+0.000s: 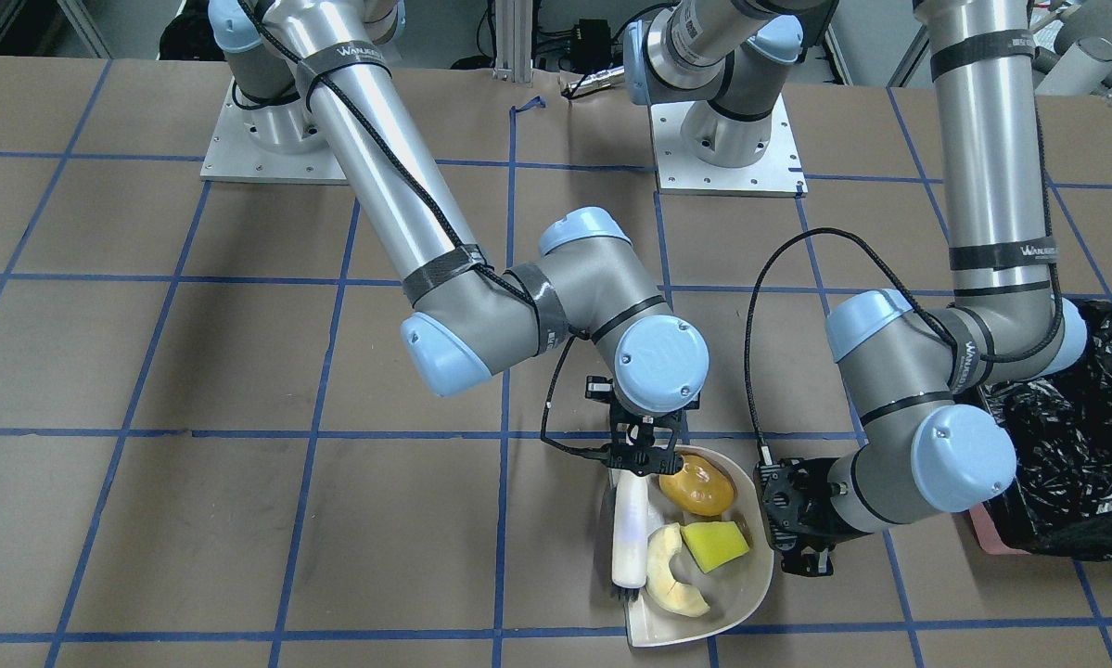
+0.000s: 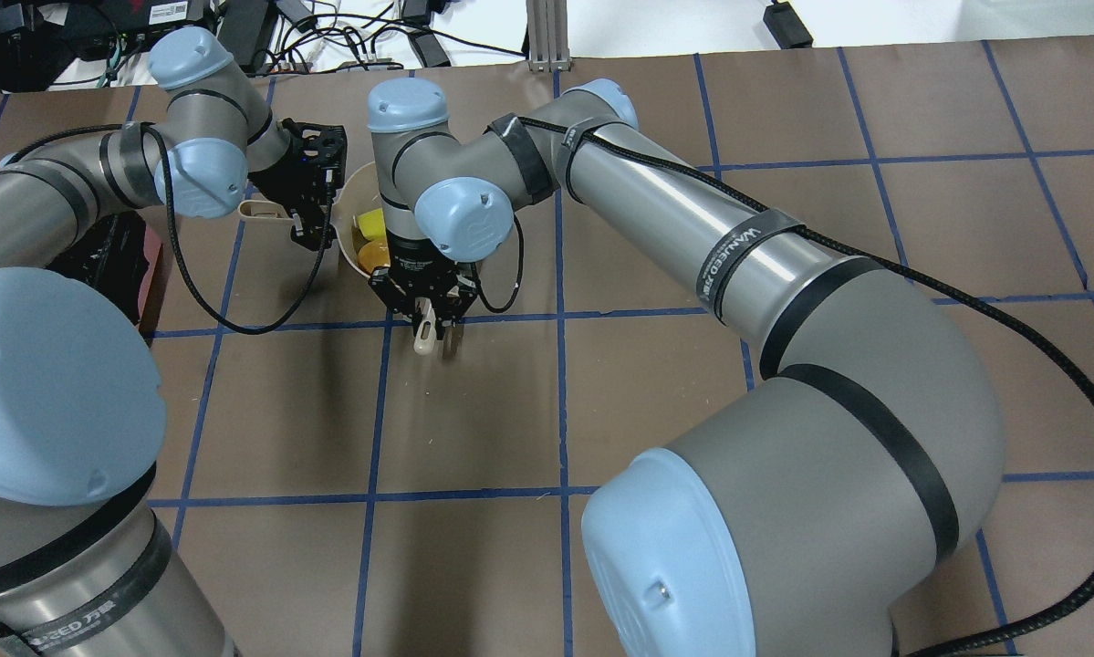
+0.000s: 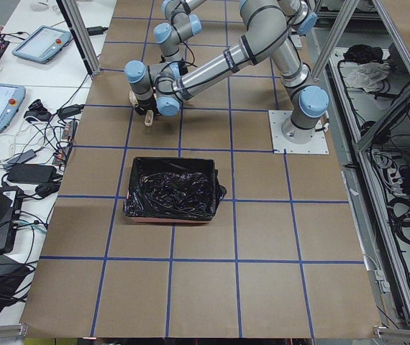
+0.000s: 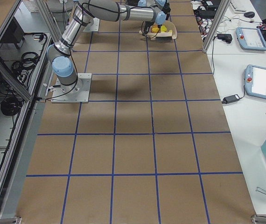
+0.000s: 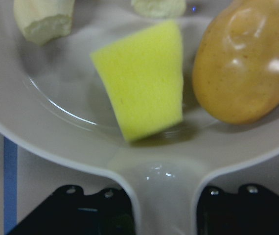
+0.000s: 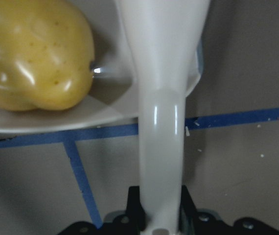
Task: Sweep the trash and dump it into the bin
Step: 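Sweep again with the brush into the dustpan using the right gripper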
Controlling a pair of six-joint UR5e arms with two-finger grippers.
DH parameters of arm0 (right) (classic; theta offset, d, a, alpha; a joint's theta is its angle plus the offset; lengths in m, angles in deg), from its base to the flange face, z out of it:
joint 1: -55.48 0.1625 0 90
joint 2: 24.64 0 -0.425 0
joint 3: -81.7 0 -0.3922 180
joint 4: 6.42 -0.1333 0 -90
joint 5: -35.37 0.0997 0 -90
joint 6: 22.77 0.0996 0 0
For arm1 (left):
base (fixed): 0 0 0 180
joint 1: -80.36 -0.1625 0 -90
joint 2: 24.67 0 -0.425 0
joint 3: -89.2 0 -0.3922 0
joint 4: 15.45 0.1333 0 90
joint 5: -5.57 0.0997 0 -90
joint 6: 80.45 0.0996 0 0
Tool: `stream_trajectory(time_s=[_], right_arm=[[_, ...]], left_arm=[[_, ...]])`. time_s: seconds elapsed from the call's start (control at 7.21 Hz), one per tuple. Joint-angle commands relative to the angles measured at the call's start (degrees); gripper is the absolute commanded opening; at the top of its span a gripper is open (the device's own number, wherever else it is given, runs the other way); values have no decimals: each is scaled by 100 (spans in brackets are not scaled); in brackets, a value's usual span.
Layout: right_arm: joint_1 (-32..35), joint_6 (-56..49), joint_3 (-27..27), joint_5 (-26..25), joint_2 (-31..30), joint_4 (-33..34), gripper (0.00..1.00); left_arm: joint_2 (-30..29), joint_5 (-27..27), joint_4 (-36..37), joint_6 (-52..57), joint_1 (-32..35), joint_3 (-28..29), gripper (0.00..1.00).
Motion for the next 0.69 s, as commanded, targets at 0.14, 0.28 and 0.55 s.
stream_trajectory(time_s=[0.14,0.28,0.55], right_arm=[[179,237,-202,245,17,15,0],[180,194,-203,202,-1,15,0],[75,-138,-64,131,-106,-63,0]], left_arm=[[3,0,0,-6,-4,-3,0],[3,0,0,3,-4,6,0],[3,-9,0,-6,-4,-3,0]])
